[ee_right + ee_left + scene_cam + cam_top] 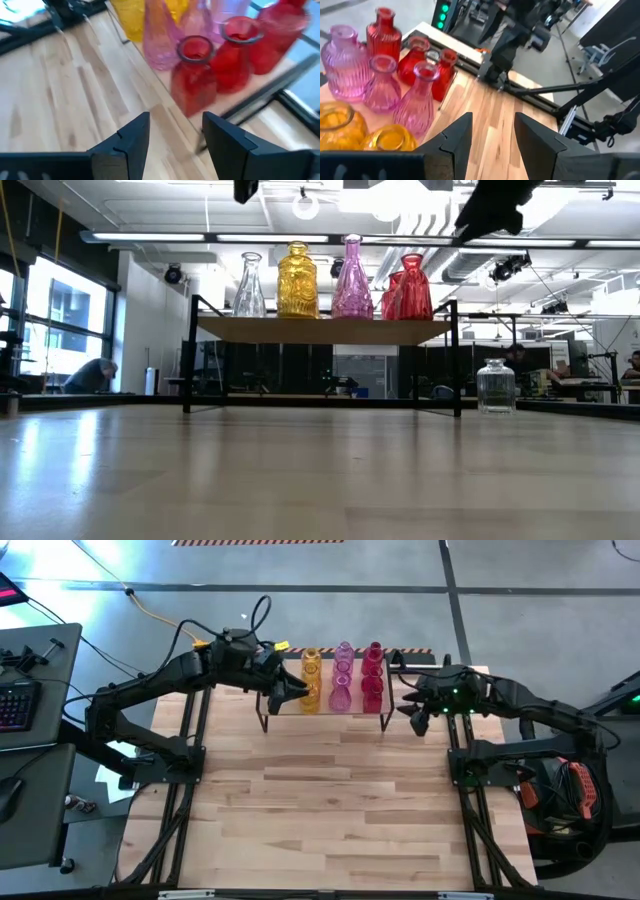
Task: Sort vases onto shelf
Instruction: Put the transparent vase aligned with the other transparent vases on the shelf
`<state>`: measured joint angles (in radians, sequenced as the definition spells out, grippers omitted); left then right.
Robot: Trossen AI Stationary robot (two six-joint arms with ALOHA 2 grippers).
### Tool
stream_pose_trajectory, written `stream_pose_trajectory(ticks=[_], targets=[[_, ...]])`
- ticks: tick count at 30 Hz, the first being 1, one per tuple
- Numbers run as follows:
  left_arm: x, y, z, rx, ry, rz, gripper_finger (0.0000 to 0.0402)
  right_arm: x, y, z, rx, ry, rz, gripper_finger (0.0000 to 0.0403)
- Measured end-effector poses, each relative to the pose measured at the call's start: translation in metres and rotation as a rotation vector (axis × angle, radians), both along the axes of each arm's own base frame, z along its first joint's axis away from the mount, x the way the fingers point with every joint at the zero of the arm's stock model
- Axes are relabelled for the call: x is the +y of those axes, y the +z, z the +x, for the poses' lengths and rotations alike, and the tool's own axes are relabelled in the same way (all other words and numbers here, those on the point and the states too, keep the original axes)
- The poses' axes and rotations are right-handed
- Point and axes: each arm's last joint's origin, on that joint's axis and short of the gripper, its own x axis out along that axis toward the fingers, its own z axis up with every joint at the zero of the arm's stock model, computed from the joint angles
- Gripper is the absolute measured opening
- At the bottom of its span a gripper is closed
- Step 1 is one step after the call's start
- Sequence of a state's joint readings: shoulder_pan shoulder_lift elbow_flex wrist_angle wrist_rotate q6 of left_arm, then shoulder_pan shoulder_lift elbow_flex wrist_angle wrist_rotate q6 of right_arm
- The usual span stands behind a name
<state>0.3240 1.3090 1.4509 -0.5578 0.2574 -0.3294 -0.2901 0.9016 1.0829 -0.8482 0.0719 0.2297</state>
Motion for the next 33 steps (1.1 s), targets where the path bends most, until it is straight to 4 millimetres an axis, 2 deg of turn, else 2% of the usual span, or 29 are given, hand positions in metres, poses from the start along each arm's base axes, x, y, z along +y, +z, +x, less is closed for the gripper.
stream_pose_trajectory(ticks=[8, 18, 24, 28, 33], targets=[[-0.017, -0.013, 0.004, 0.094, -0.075, -0.003, 0.0140, 0.003, 0.007, -0.022, 0.120, -0.030, -0.058, 0.0171], [-0.047, -0.062, 0.012, 0.248, -0.050, -0.073, 0.0140, 0.001, -0.002, -0.061, 0.076, -0.182, -0.026, 0.0171], [-0.060, -0.085, 0.012, 0.321, -0.074, -0.095, 0.0140, -0.007, -0.020, -0.065, 0.111, -0.300, 0.058, 0.0171], [-0.065, -0.093, 0.010, 0.359, -0.101, -0.080, 0.0140, -0.012, -0.035, -0.064, 0.115, -0.401, 0.140, 0.0171], [-0.070, -0.101, -0.003, 0.440, -0.122, -0.076, 0.0140, -0.017, -0.050, -0.062, 0.071, -0.510, 0.282, 0.0171]])
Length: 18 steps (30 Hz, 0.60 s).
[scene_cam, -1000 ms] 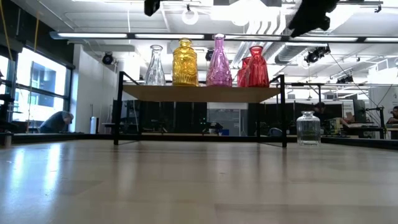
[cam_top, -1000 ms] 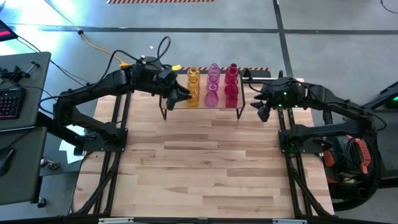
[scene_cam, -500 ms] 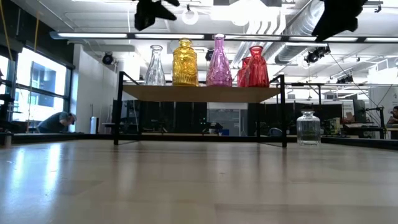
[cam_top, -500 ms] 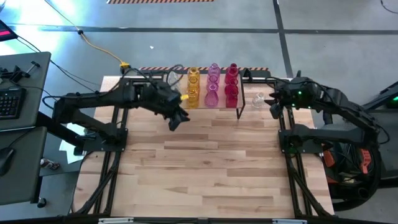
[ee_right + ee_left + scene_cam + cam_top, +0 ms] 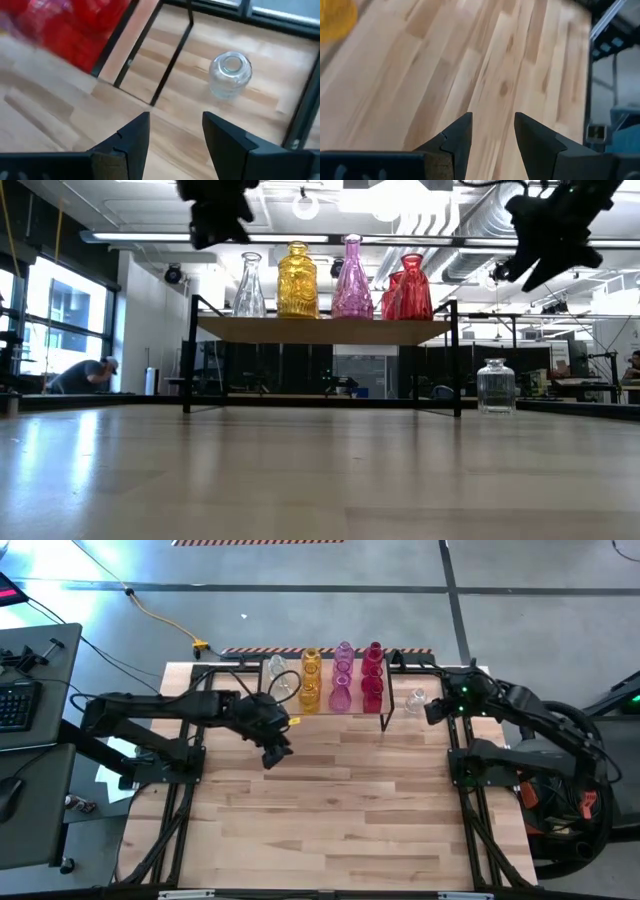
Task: Sort vases onto shelf
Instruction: Put the transparent vase aligned with the other transparent vases on the shelf
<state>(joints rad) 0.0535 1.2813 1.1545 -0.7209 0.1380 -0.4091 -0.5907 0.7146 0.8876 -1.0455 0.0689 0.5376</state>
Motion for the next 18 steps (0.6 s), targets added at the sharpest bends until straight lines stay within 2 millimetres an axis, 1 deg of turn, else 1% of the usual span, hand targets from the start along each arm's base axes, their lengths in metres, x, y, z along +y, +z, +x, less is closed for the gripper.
stream_pose_trajectory(ticks=[3, 8, 15, 18], targets=[[-0.004, -0.004, -0.013, 0.037, -0.011, -0.004, 0.0140, -0.007, -0.003, 0.003, -0.022, -0.083, 0.028, 0.0171], [-0.011, -0.007, -0.037, 0.009, -0.016, -0.023, 0.0140, -0.025, -0.007, 0.008, -0.010, -0.165, 0.032, 0.0171], [-0.013, -0.019, -0.066, -0.003, 0.047, -0.062, 0.0140, -0.055, -0.020, 0.007, 0.028, -0.262, 0.143, 0.0171], [-0.013, -0.022, -0.074, -0.023, 0.063, -0.077, 0.0140, -0.066, -0.027, 0.007, 0.053, -0.293, 0.182, 0.0171]])
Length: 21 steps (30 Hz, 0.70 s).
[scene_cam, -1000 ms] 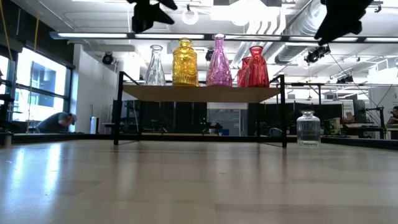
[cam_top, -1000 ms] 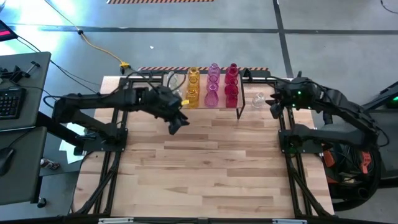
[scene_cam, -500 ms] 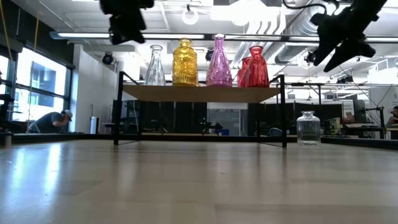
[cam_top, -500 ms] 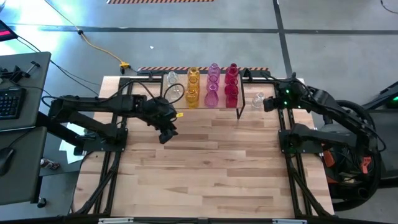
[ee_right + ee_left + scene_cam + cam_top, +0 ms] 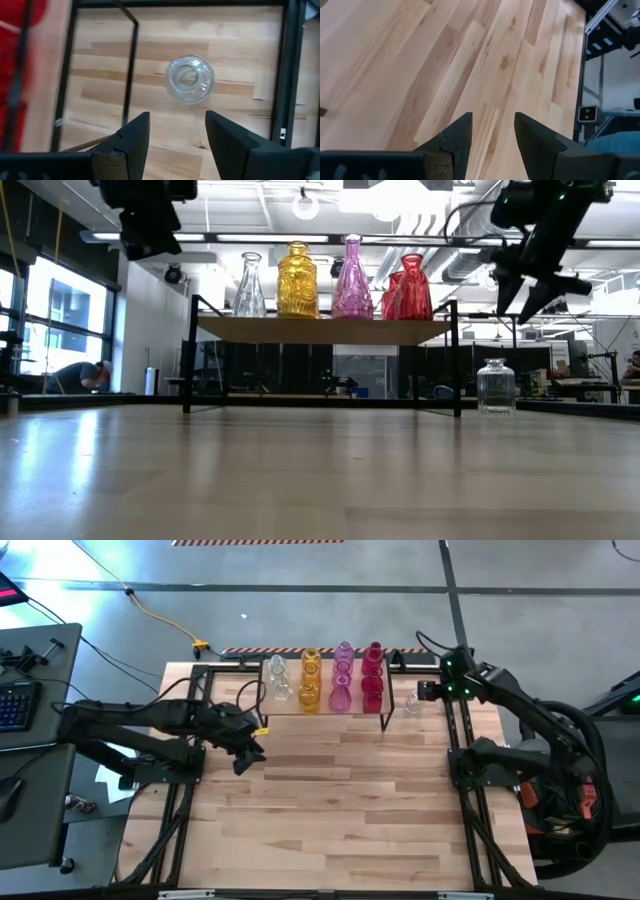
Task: Sort vases onto shelf
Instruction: Put the transparent vase aligned with the other transparent vases on the shelf
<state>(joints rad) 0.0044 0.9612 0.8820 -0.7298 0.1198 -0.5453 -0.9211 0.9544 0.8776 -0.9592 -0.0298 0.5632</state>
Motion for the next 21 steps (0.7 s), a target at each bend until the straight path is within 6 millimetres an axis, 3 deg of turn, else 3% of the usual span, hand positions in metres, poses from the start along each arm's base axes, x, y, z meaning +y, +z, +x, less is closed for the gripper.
stream_pose_trajectory(ticks=[13, 21], targets=[[0.000, -0.003, -0.006, -0.081, -0.013, 0.020, 0.0140, -0.037, -0.023, 0.006, 0.069, -0.033, 0.056, 0.0171], [0.000, -0.003, -0.006, -0.085, -0.014, 0.021, 0.0140, -0.045, -0.032, 0.006, 0.097, -0.044, 0.097, 0.0171]])
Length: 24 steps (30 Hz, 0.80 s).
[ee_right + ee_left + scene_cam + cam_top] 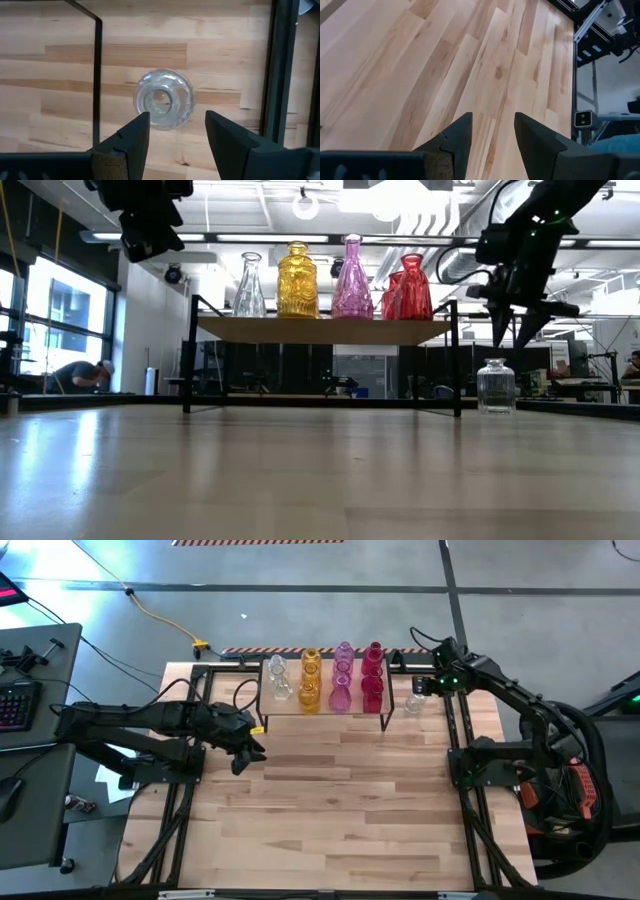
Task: Sort vases onto shelf
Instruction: Put the transparent vase aligned with the other transparent vases on the shelf
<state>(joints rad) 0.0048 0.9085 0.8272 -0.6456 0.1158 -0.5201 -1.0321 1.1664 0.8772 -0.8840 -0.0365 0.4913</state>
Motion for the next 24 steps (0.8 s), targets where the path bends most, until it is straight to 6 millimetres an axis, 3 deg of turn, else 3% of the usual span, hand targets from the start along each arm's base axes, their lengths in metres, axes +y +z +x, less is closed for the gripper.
stream_pose_trajectory(ticks=[12, 24], targets=[[0.001, 0.000, 0.000, -0.001, 0.027, 0.024, 0.0140, 0.000, 0.000, 0.001, -0.019, -0.075, 0.008, 0.0171], [0.001, 0.000, 0.000, 0.000, 0.026, 0.023, 0.0140, -0.002, -0.016, 0.021, 0.055, -0.160, 0.039, 0.0171]])
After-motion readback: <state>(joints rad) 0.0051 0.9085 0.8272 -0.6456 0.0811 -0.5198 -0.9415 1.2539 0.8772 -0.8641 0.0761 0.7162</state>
